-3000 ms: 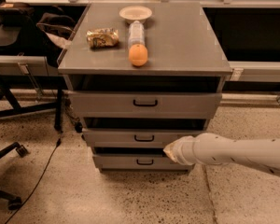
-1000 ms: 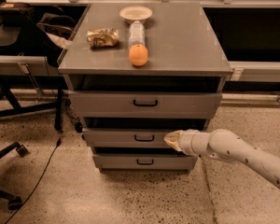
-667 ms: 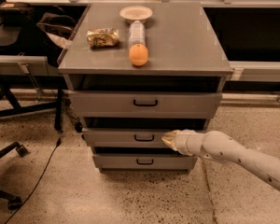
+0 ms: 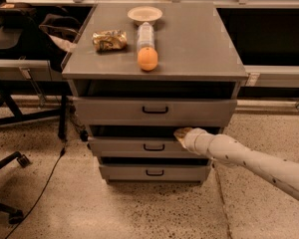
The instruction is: Open middle drawer
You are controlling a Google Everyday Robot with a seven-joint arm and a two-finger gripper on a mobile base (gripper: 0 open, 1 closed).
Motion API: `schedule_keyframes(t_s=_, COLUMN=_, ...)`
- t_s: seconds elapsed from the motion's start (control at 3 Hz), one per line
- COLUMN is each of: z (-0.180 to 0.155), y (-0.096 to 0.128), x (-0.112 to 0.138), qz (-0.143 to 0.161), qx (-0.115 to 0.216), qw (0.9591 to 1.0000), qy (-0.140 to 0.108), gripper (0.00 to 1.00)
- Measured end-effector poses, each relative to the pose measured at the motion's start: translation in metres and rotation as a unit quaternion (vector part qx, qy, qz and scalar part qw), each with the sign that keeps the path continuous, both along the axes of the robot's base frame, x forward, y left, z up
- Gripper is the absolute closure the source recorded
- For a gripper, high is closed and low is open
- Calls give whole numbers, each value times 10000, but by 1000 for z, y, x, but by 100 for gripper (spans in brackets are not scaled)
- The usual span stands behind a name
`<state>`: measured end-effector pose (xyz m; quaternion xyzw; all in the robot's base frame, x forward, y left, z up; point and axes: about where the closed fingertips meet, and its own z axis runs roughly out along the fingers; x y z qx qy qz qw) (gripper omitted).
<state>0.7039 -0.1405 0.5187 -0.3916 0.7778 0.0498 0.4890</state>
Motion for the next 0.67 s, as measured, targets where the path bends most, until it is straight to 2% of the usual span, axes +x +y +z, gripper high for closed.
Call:
schedule_keyframes(t_s=0.33, z=0, y=1, x=1, qz=1, qx=2, qw=10000, qy=-11, gripper=100)
schedule_keyframes(t_s=0.67, z=-5, y=13, x=11, qz=96, qx=4, qw=9999, qy=-51, gripper=100)
